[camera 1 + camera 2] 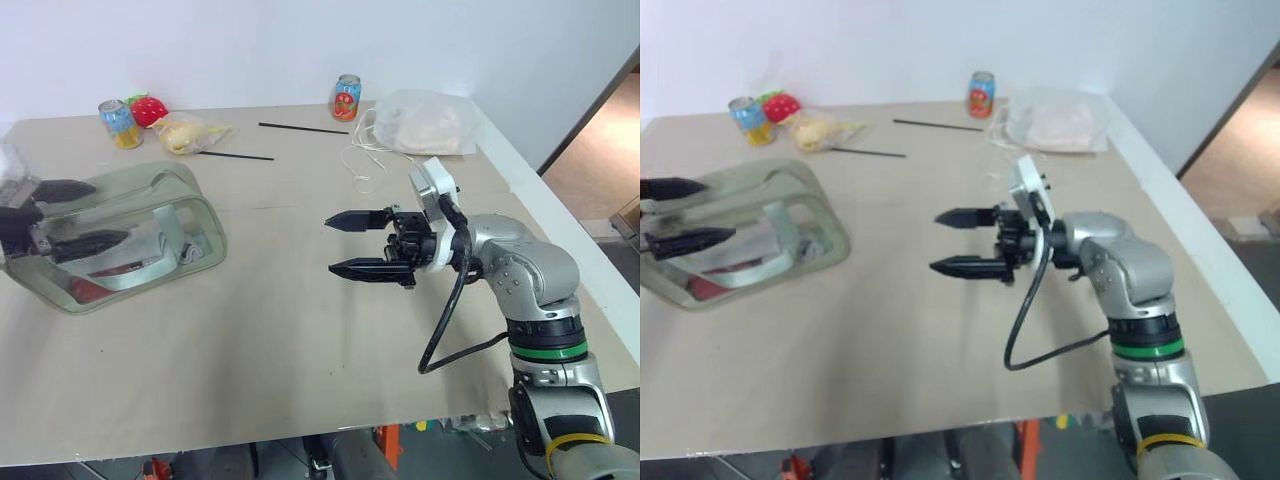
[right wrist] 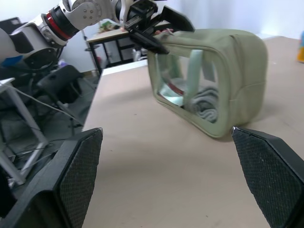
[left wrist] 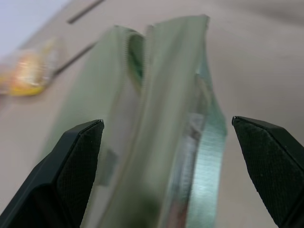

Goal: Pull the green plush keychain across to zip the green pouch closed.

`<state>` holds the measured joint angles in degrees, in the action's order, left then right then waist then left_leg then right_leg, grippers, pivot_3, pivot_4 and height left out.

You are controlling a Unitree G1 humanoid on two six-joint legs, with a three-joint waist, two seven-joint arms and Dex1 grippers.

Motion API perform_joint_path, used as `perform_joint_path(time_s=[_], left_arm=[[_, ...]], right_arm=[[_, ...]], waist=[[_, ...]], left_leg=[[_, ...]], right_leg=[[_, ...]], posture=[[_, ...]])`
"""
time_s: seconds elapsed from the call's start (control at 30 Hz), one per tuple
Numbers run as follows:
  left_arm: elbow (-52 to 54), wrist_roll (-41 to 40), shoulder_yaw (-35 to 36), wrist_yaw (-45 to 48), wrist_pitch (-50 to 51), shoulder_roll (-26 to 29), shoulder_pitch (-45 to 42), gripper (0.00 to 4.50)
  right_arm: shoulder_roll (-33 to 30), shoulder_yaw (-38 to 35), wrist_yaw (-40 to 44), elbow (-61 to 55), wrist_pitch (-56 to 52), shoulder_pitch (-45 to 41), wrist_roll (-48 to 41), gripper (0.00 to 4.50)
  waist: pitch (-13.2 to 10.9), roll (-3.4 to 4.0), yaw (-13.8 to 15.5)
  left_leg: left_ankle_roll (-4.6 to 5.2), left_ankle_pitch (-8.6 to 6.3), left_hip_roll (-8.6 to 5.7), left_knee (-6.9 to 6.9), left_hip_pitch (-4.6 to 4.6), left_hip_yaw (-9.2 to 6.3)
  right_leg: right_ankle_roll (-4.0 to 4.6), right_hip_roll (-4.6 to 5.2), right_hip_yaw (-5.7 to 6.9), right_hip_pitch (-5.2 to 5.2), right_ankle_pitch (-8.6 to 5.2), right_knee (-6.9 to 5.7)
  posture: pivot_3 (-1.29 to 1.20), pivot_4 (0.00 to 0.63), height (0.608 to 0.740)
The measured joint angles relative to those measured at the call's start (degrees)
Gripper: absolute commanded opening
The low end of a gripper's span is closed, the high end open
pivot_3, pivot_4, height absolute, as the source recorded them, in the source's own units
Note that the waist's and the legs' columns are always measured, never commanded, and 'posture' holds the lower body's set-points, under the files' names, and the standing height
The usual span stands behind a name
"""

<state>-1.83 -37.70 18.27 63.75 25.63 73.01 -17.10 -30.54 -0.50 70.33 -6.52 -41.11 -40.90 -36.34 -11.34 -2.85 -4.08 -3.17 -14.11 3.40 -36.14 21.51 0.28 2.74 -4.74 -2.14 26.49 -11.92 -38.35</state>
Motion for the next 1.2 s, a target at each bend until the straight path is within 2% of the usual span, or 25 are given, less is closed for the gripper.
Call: perform_joint_path(time_s=[0.17,0.4,0.73,1.2], left_arm=[[-1.09,2.01,-5.21,3.25,2.02,-0.44,-5.56,4.49],[-3.37,6.09,-9.44,7.20,2.98,-0.98,-8.65,4.49],[-4.59,8.70,-11.48,11.61,2.25,-3.61,-12.12,4.49],[-5.16,11.37,-11.28,10.32,2.37,-6.08,-13.05,4.49]], right_arm=[[-0.22,-4.95,-3.01,-0.23,-1.62,-2.09,-5.36,4.50],[-0.43,-5.78,-4.84,-2.52,-2.23,-0.68,-8.14,4.50],[-0.73,-5.46,-5.92,-3.02,-2.04,-0.20,-8.40,4.50],[-1.21,-3.77,-6.04,-3.02,-1.00,-0.12,-8.16,4.50]], waist=[[0.01,-0.01,-0.09],[0.02,-0.03,-0.06],[0.03,-0.05,-0.07],[0.04,-0.06,-0.10]], left_leg=[[0.03,-0.02,-0.03,-0.06,0.02,0.03],[0.04,-0.02,-0.05,-0.24,0.02,0.05],[0.09,0.05,-0.08,-0.35,-0.01,0.19],[0.09,0.05,-0.07,-0.36,-0.01,0.24]], right_leg=[[-0.01,-0.01,-0.10,-0.01,0.01,-0.10],[-0.01,-0.04,-0.14,-0.02,0.00,-0.37],[-0.02,-0.06,-0.28,-0.07,0.01,-0.75],[-0.02,-0.07,-0.35,-0.07,0.01,-0.76]], posture=[[0.00,0.150,0.740],[0.00,0.150,0.740],[0.00,0.150,0.740],[0.00,0.150,0.740]])
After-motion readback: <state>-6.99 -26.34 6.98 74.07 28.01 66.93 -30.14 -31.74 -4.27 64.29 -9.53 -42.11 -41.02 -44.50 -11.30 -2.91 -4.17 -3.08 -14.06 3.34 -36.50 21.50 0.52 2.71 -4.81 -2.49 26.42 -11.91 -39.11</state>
